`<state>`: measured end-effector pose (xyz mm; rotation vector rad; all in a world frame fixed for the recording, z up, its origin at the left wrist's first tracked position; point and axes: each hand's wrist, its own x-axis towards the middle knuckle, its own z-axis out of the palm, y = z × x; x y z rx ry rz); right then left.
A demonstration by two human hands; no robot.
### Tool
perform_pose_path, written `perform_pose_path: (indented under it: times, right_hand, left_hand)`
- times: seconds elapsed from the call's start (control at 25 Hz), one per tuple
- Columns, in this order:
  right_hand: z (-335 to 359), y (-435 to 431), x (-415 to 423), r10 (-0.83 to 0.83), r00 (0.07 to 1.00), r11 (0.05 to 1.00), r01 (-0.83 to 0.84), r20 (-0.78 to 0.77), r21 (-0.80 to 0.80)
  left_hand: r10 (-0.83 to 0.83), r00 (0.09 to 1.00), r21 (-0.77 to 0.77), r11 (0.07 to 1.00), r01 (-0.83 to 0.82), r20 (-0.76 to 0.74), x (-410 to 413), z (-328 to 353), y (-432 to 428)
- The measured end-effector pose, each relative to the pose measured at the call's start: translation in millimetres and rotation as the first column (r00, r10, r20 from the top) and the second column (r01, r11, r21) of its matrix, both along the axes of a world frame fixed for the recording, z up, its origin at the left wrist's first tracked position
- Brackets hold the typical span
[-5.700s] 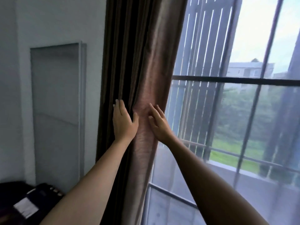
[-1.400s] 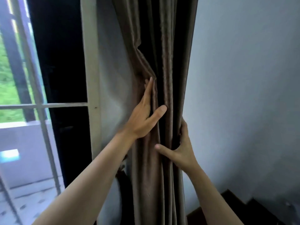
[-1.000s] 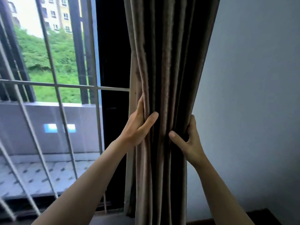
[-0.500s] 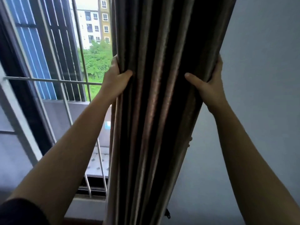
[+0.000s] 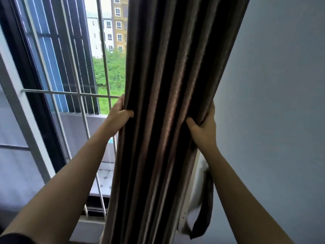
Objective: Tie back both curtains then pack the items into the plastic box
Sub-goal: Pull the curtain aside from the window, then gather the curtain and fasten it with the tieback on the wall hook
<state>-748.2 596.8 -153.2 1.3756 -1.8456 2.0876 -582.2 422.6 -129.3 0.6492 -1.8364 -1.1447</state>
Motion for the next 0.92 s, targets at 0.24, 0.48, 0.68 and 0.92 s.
perform_pose_path:
  times: [0.24, 0.48, 0.68, 0.92]
  right_hand:
    - [-27, 6, -1, -0.015, 0.994, 0.980, 0.036, -0.107, 0.196]
    - [-125, 24, -16, 0.000, 1.000, 0.822, -0.011, 0.018, 0.569]
    - [-182, 71, -1, -0.142, 0.989, 0.803, 0.097, 0.031, 0.588]
    - [-31, 48, 19, -0.241, 0.830, 0.958, 0.285, -0.503, 0.012]
  left_hand:
    - [-0.093, 0.987, 0.035, 0.995, 0.089, 0.134, -18, -28, 33]
    - [-0.196, 0.908, 0.105, 0.980, 0.168, 0.369, -42, -128, 43]
    - [-0.337, 0.827, 0.139, 0.941, 0.308, 0.449, -22, -202, 65]
    - [0.079, 0.996, -0.283, 0.957, -0.064, 0.041, -46, -56, 77]
